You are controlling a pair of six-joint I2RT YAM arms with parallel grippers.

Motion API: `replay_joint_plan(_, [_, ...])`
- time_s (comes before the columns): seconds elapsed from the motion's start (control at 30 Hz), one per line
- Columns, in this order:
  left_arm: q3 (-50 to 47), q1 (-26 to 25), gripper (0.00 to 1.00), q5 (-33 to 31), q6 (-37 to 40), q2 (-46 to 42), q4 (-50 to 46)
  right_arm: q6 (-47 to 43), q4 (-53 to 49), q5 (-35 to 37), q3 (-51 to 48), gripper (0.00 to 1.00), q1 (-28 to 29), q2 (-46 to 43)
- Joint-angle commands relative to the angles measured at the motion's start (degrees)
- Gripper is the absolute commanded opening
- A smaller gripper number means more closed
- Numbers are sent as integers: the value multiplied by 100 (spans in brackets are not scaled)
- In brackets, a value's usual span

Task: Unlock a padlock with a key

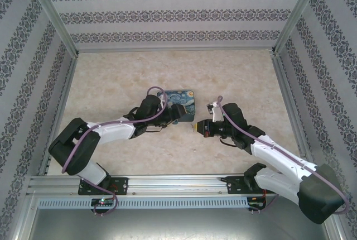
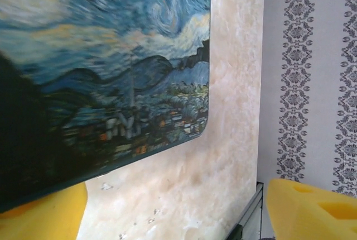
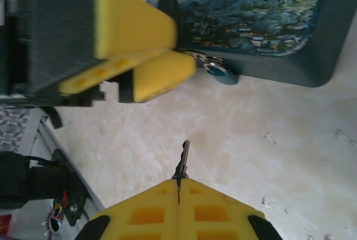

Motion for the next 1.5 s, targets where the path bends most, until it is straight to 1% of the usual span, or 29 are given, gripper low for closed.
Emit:
replay_joint_plan(0.0, [267,-245,78,80,-336,159,682,-38,212,-353,-68,0,-59,-64])
replay_joint_plan(0.07, [326,-355,72,-20,-438,242,805,71,329,-346,-85,0,-59,-62])
replay_joint_plan(0.17, [338,-459,67,-93,-569,342,1008,183,470,-312,-92,0,-62,-70])
replay_joint_plan(0.67, [56,-736,52,-472,-867,255,1315,301,652,-39,-79,0,-123,39])
replay_joint_plan(0.73, [26,-754,49,-498,-924,244,1403,308,698,-18,-85,0,-154,68])
replay_joint_plan(0.83, [29,-777,47,-520,-971,254,1463,325,732,10,-94,0,-197,82])
replay_joint_plan(0.93, [47,-807,42,-540,-980,250,1460,334,762,-3,-103,0,-233,119])
replay_joint_plan(1.1, [69,-833,39,-568,-1006,258,1505,378,865,6,-186,0,-261,173])
replay_joint_plan(1.3, [85,-860,28,-598,-1006,288,1512,393,912,22,-252,0,-287,182])
replay_joint_plan(1.4, [100,-869,26,-591,-1000,304,1514,396,925,18,-265,0,-314,184])
replay_joint_plan(1.47, [117,-876,30,-598,-992,327,1475,417,954,22,-276,0,-321,175])
